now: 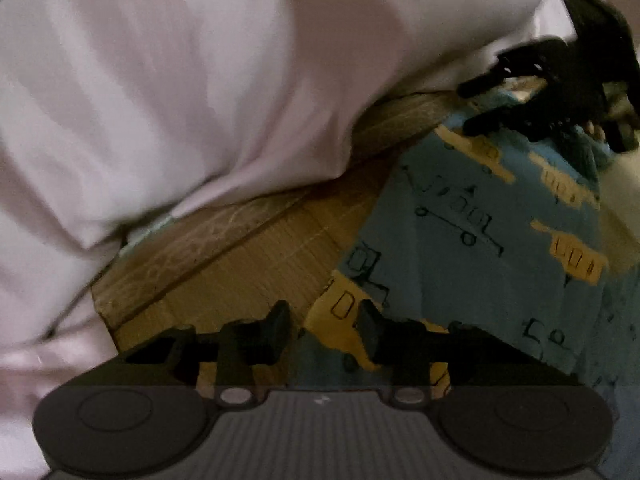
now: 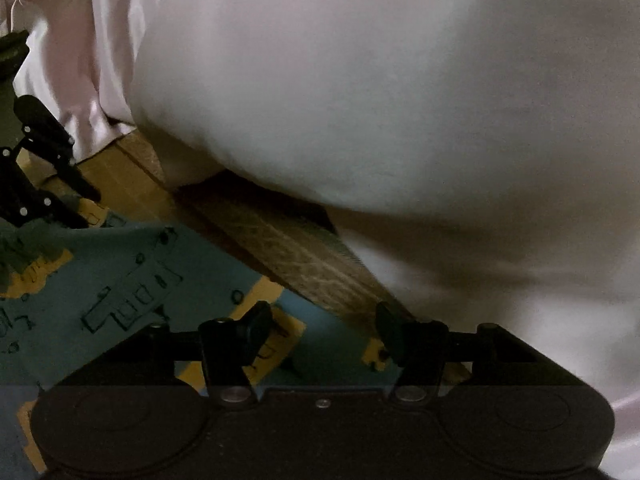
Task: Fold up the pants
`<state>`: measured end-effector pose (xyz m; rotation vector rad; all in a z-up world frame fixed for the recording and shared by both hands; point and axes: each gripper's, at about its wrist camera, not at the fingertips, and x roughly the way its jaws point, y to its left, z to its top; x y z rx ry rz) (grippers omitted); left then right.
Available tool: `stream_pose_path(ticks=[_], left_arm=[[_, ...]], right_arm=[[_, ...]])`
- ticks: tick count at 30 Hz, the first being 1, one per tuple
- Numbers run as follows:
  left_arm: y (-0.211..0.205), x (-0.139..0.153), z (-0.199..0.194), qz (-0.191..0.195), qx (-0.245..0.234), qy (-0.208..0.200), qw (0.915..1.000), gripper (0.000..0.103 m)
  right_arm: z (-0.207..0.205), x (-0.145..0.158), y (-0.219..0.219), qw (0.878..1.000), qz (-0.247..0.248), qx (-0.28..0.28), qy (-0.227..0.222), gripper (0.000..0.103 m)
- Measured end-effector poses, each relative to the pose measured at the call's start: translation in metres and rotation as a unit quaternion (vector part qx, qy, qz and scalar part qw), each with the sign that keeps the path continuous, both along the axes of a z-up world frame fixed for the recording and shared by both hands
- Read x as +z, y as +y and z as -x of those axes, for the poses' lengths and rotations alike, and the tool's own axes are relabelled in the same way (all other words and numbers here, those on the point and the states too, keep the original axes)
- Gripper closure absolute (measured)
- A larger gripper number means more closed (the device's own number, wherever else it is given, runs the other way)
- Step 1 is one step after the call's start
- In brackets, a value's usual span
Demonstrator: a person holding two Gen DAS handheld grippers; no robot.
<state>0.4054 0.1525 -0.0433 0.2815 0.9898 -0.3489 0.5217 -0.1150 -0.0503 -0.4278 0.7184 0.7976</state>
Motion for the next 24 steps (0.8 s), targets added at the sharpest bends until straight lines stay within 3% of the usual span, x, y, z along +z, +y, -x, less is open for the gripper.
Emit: stream_pose_path(ticks=[3, 7, 8, 11, 16, 20, 24], left_arm=[[-0.004, 0.004, -0.006, 0.0, 0.01, 0.022, 0.9997, 0.101], [-0.008, 0.006, -0.005, -0.018, 0.042, 0.013, 0.9989, 0.103], [-0.009, 0.006, -0.004, -0.023, 0.054, 0.009, 0.9983, 0.103], [-0.01, 0.006, -0.002, -0.042, 0.079, -0.006, 0.996, 0.103], [-0.019, 0.016, 0.01, -0.065, 0.109, -0.042, 0.991, 0.103], [-0.027, 0.034, 0.032, -0.071, 0.102, -0.094, 0.9878, 0.103], [-0.036, 0.052, 0.065, -0.078, 0.085, -0.154, 0.9814, 0.103]], right_arm=[[-0.006, 0.0, 0.006, 1.0, 0.006, -0.007, 0.014, 0.046], [-0.002, 0.006, 0.002, 1.0, 0.014, -0.004, 0.028, 0.072], [-0.002, 0.007, 0.0, 0.999, 0.017, -0.005, 0.032, 0.085], [0.002, 0.008, -0.003, 0.999, 0.022, -0.016, 0.038, 0.098], [0.035, 0.01, -0.004, 0.999, 0.042, -0.017, -0.016, 0.102], [0.064, 0.031, -0.029, 0.997, 0.006, -0.039, -0.06, 0.103], [0.106, 0.047, -0.039, 0.994, 0.0, -0.026, -0.107, 0.103]])
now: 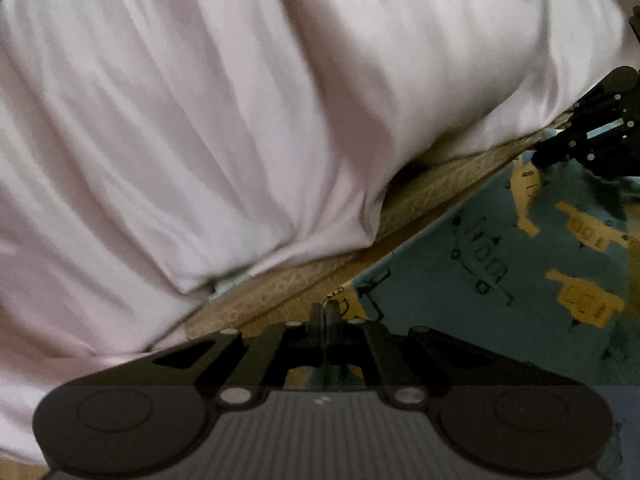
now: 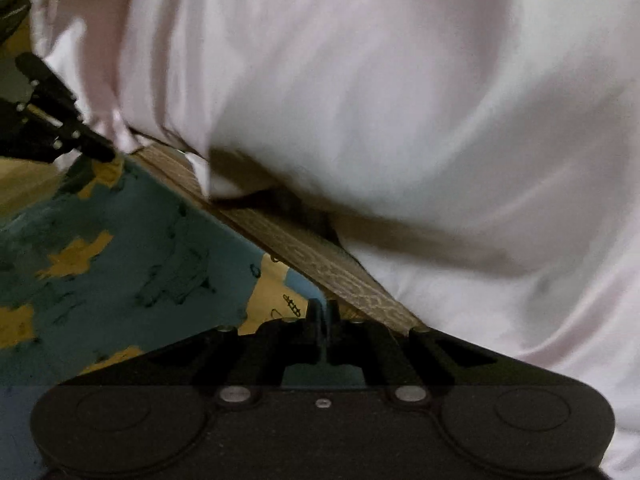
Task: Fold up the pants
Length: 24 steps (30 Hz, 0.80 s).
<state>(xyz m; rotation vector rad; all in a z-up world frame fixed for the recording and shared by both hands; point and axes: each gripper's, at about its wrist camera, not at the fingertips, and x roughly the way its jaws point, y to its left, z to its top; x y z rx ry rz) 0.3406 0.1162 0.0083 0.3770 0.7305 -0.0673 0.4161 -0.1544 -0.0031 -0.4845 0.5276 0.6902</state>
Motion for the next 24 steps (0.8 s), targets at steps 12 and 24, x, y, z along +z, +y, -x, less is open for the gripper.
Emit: stream_pose_path(ticks=[12, 24], left_arm=[[-0.039, 0.032, 0.124, -0.023, -0.087, -0.054, 0.9944, 0.103], [-0.063, -0.019, 0.221, -0.067, -0.159, -0.024, 0.9847, 0.103]], right_arm=[[0.159, 0.04, -0.042, 0.998, 0.028, 0.027, -0.054, 0.103], [0.294, -0.024, -0.037, 0.996, 0.077, 0.017, -0.052, 0.103]])
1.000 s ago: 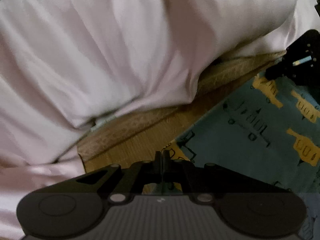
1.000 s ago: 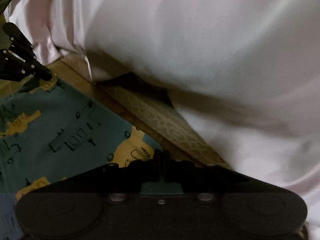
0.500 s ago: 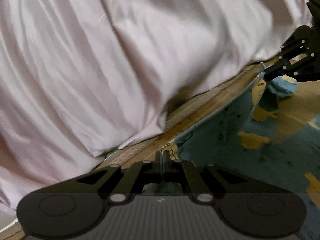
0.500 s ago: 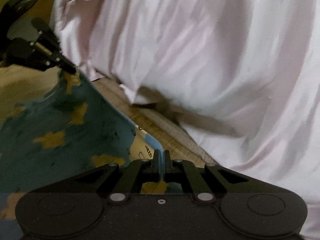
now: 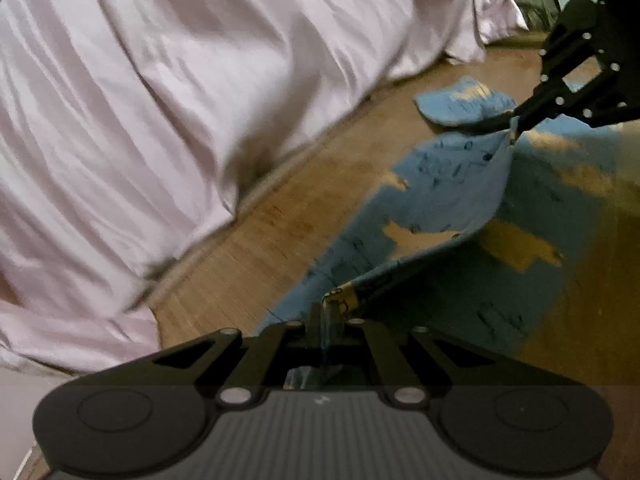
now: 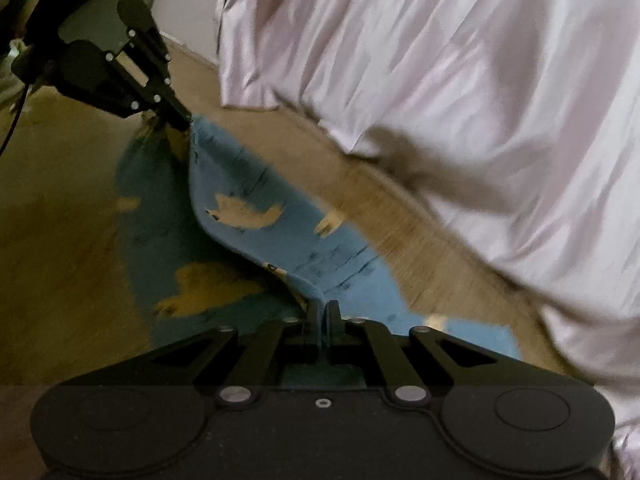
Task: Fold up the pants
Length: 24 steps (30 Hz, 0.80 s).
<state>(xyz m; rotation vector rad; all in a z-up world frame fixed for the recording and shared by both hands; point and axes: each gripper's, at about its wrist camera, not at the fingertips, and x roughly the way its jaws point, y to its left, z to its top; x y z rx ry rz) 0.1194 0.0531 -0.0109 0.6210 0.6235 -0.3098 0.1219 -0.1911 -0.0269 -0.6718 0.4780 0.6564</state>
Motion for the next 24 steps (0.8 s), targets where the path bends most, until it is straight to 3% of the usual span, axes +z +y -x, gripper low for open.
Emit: stream_pose_path(ticks=[7, 16, 24], left_arm=[[0.001, -0.023, 0.012, -0.012, -0.006, 0.024, 0.9996, 0.103], [0.004, -0.018, 0.023, -0.019, -0.015, 0.019, 0.9995, 0.103], [0.006, -0.013, 0.036, -0.053, -0.05, 0.026, 0.997, 0.103]], right_arm=[[0.021, -0.038, 0.007, 1.0, 0.003, -0.023, -0.008, 0.103], [0.026, -0.014, -0.002, 0.998, -0.036, -0.035, -0.037, 0.103], [0.053, -0.011, -0.002, 1.0, -0.006, -0.008, -0.03, 0.103]])
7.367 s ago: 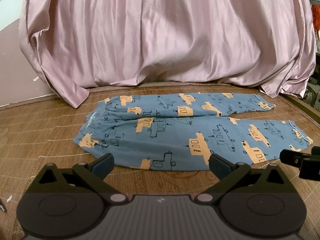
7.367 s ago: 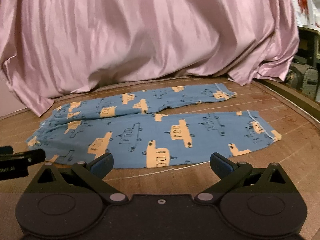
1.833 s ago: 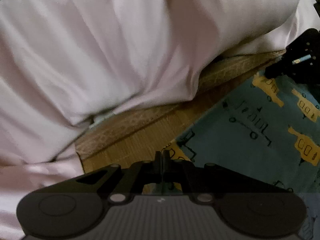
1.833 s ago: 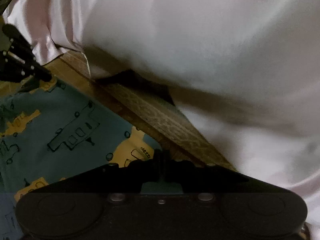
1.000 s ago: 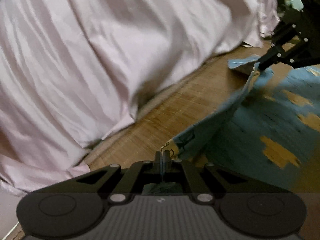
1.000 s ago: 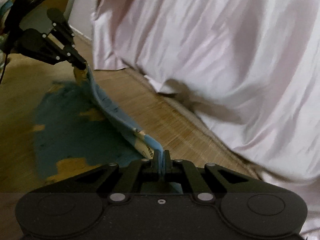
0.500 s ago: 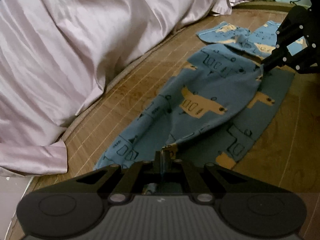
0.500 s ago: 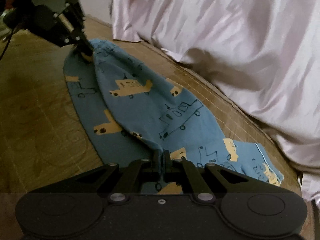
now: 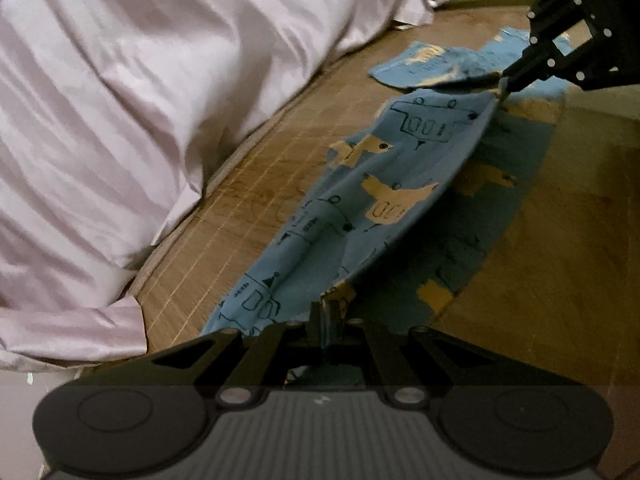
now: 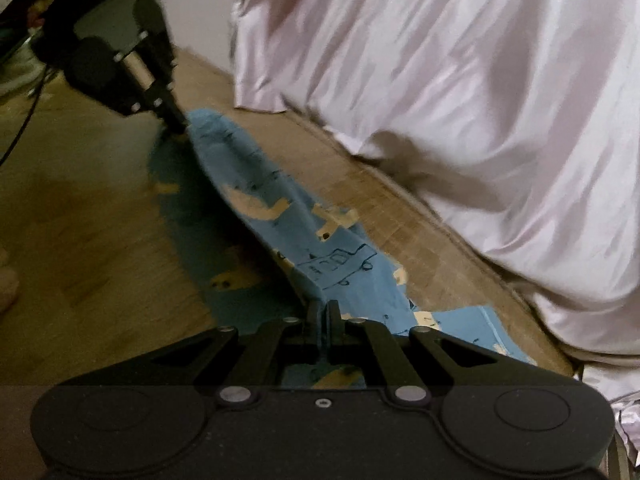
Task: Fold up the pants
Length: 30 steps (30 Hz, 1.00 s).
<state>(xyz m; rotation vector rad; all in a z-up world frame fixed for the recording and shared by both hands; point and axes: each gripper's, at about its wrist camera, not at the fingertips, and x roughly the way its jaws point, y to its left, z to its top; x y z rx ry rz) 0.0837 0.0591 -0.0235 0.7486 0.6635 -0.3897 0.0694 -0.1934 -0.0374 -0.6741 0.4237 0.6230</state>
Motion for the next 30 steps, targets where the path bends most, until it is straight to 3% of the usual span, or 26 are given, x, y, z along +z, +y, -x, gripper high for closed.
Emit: stream_pose_path(ticks=[7, 12, 13, 15, 16, 17, 18, 20, 22, 23, 25, 27, 30], left_arm=[[-0.004, -0.016, 0.003, -0.028, -0.014, 0.027, 0.9991, 0.103], [-0.005, -0.021, 0.001, -0.032, -0.02, 0.05, 0.9981, 0.103], [-0.005, -0.021, 0.001, -0.029, -0.021, 0.057, 0.9977, 0.102], [-0.004, -0.018, 0.0, -0.02, -0.023, 0.07, 0.9971, 0.099], [-0.003, -0.015, -0.001, -0.008, -0.02, 0.079, 0.9966, 0.097], [-0.002, -0.011, -0.002, 0.009, -0.012, 0.087, 0.9961, 0.092], [-0.002, -0.007, -0.003, 0.026, -0.004, 0.093, 0.9953, 0.088], [-0.004, 0.001, -0.003, 0.06, 0.008, 0.1, 0.9931, 0.078], [-0.013, 0.007, -0.003, 0.093, 0.017, 0.095, 0.991, 0.054], [-0.019, 0.011, -0.003, 0.116, 0.022, 0.09, 0.9889, 0.035], [-0.035, 0.017, -0.008, 0.172, 0.02, 0.09, 0.9808, 0.029], [-0.057, 0.019, -0.017, 0.223, 0.017, 0.101, 0.9694, 0.025], [-0.091, 0.018, -0.04, 0.297, 0.011, 0.127, 0.9465, 0.021]], right_arm=[[0.01, -0.027, 0.006, 0.999, 0.029, 0.006, 0.027, 0.103], [0.008, -0.028, 0.004, 0.999, 0.02, 0.003, 0.039, 0.101], [0.007, -0.028, 0.003, 0.999, 0.017, 0.003, 0.044, 0.098], [0.005, -0.023, -0.002, 0.998, 0.002, -0.004, 0.061, 0.079], [0.003, -0.018, -0.007, 0.997, -0.012, -0.014, 0.074, 0.061], [0.003, -0.014, -0.012, 0.996, -0.022, -0.021, 0.079, 0.049], [0.004, -0.007, -0.018, 0.996, -0.03, -0.029, 0.082, 0.045], [0.005, 0.002, -0.029, 0.995, -0.036, -0.056, 0.072, 0.027], [0.007, 0.009, -0.043, 0.991, -0.05, -0.104, 0.064, 0.015], [0.008, 0.012, -0.051, 0.988, -0.06, -0.13, 0.063, 0.009], [0.012, 0.015, -0.067, 0.979, -0.082, -0.18, 0.058, 0.001], [0.015, 0.016, -0.081, 0.969, -0.093, -0.222, 0.05, 0.001], [0.011, 0.018, -0.107, 0.955, -0.096, -0.277, 0.048, 0.001]])
